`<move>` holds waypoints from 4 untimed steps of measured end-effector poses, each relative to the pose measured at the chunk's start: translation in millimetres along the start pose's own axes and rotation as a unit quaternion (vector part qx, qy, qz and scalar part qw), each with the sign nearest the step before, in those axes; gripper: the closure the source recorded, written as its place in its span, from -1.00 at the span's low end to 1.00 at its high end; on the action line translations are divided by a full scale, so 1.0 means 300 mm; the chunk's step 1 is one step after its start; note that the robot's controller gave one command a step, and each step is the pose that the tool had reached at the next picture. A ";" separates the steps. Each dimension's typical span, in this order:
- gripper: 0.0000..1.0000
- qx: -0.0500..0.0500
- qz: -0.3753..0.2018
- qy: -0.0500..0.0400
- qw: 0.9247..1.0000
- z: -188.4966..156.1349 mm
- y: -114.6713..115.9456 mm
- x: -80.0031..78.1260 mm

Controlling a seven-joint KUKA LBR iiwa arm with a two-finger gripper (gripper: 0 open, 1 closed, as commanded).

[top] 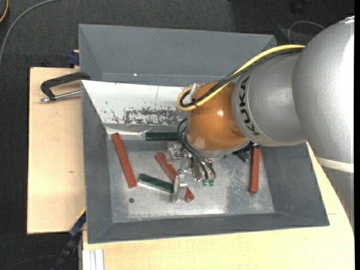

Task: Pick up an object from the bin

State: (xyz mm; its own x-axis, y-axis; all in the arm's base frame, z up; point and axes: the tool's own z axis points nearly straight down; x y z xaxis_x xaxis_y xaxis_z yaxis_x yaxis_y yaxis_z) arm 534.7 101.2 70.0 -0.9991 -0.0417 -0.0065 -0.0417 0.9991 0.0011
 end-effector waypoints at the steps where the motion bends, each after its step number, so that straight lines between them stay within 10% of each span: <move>1: 1.00 -0.002 -0.001 -0.001 1.000 -0.013 0.013 -0.002; 2: -1.00 -0.001 -0.001 0.001 1.000 -0.004 0.008 0.004; 3: -1.00 0.002 0.063 0.004 0.998 -0.003 -0.373 0.077; 4: -1.00 -0.001 -0.164 -0.001 0.986 -0.004 -0.199 -0.075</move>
Offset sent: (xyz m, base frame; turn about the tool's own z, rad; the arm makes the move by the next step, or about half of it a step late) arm 0.0000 0.0000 0.0000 0.0000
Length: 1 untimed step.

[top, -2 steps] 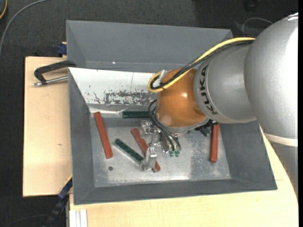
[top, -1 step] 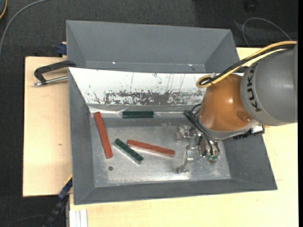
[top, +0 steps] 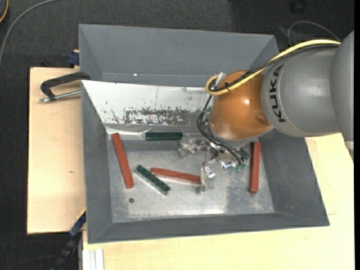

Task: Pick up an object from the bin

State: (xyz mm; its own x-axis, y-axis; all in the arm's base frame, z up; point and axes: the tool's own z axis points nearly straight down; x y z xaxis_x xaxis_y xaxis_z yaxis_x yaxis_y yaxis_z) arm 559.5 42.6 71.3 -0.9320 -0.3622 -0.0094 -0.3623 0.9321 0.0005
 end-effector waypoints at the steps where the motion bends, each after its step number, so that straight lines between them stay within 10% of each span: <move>1: -1.00 -0.001 -0.064 0.005 0.998 -0.081 0.095 0.103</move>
Offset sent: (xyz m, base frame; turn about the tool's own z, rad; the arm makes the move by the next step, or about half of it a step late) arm -0.0395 0.0142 0.0227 -0.1280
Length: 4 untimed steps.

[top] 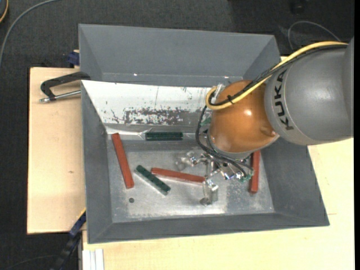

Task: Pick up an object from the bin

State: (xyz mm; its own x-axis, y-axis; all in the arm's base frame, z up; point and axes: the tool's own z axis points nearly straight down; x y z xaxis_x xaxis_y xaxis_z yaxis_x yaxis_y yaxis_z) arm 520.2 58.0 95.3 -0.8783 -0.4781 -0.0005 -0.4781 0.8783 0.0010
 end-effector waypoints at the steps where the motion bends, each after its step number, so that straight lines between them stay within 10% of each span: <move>1: -1.00 0.001 -0.056 -0.003 0.998 0.081 -0.234 -0.011; 2: -1.00 -0.002 -0.085 0.000 0.996 0.082 0.057 -0.046; 3: 1.00 0.000 -0.080 -0.001 0.997 0.082 0.037 -0.042; 4: 1.00 0.003 -0.186 -0.007 0.982 -0.520 0.106 -0.050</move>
Offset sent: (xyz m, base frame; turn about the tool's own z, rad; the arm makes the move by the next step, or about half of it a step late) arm 0.0353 -0.0606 -0.0253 -0.1141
